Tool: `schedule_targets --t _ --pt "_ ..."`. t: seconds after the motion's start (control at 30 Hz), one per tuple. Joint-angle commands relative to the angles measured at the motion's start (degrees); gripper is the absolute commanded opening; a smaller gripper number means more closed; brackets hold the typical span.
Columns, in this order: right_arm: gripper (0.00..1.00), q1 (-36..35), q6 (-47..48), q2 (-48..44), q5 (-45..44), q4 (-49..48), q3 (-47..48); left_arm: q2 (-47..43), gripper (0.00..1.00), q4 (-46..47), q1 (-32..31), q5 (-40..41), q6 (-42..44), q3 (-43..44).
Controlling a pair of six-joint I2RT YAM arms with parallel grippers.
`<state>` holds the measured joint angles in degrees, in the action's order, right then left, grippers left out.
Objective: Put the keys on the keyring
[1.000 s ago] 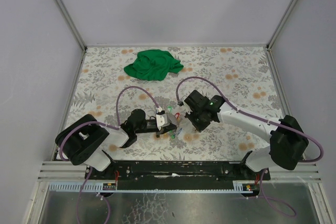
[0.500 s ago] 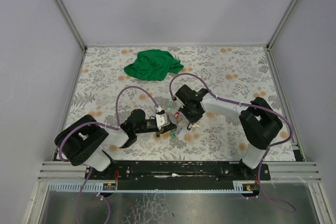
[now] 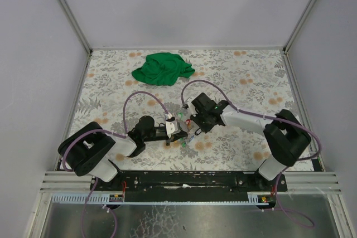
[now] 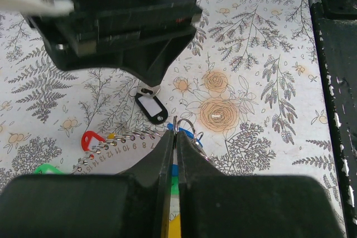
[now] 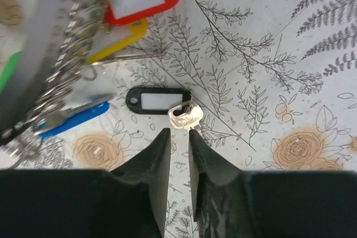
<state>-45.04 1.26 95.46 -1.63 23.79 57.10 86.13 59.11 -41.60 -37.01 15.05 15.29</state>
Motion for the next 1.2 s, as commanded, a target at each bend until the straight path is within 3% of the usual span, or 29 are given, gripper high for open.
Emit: schedule_targets --t 0.0,0.13,0.5,0.67,1.17 --pt "0.29 0.3 3.2 -7.3 3.1 -6.2 -2.1 -0.6 0.0 1.8 -0.3 -0.1 -0.1 0.5" --pt "0.33 0.5 6.1 -13.1 5.6 -10.4 -6.3 -0.8 0.0 1.6 -0.3 -0.3 0.0 0.4" --pt "0.33 0.5 20.8 -28.7 26.7 -32.5 -23.8 -0.6 0.0 0.8 -0.2 -4.2 0.5 0.8" --pt "0.32 0.5 25.3 -27.5 32.6 -34.1 -24.9 -0.4 0.0 1.0 -0.2 -5.9 0.5 0.9" --pt "0.23 0.5 29.3 -21.5 38.4 -32.8 -22.8 -0.2 0.0 1.1 -0.2 -7.0 0.4 1.0"
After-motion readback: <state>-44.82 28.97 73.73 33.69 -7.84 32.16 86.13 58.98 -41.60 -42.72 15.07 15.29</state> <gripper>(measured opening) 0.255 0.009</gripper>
